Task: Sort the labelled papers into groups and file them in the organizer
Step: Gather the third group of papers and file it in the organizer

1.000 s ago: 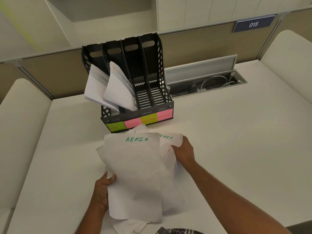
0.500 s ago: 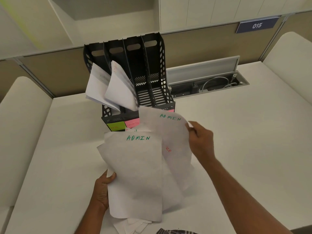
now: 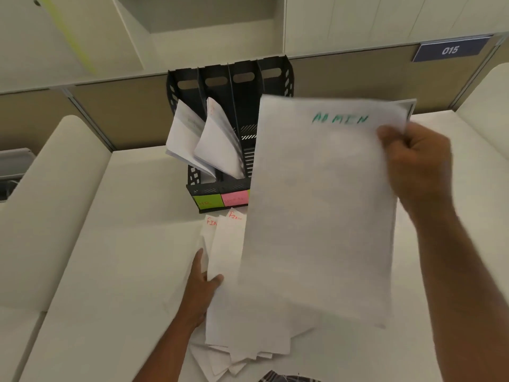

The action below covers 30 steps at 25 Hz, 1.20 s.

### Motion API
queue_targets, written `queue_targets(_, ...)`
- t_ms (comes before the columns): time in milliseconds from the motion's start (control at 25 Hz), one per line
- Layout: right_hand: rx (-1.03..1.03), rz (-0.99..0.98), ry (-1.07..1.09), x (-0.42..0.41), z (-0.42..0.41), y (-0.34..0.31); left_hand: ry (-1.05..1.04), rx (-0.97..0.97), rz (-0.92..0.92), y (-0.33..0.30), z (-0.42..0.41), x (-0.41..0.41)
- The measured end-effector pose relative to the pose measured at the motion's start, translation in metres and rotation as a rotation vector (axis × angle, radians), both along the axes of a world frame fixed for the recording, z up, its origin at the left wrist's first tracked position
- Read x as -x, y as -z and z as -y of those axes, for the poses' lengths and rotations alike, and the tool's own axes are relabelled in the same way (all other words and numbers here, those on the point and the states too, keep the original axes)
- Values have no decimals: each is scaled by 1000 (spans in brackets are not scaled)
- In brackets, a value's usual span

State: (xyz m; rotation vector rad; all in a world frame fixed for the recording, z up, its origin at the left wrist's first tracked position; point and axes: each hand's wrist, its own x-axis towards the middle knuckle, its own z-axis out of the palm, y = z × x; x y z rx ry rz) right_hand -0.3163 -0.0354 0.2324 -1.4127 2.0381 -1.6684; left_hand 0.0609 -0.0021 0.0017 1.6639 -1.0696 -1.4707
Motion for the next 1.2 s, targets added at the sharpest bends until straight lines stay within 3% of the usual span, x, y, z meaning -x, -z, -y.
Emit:
queue_targets(160, -309, 264, -100, -20, 11, 94, 74, 22, 3, -1, -4, 6)
queue_targets(400, -589, 318, -238, -67, -12, 200, 50, -137, -105, -7, -4, 11)
queue_targets(560, -575, 390, -260, -84, -19, 204, 17, -79, -23, 1, -7, 15)
queue_targets(840, -682, 442, -97, -86, -47, 214, -117, -29, 107, 14, -5, 14)
queue_targets(1080, -566, 521, 102, -47, -50, 218, -133, 18, 51, 18, -4, 4)
queue_targets(1200, -534, 701, -15, -25, -50, 217, -118, 55, 5, 14, -6, 1)
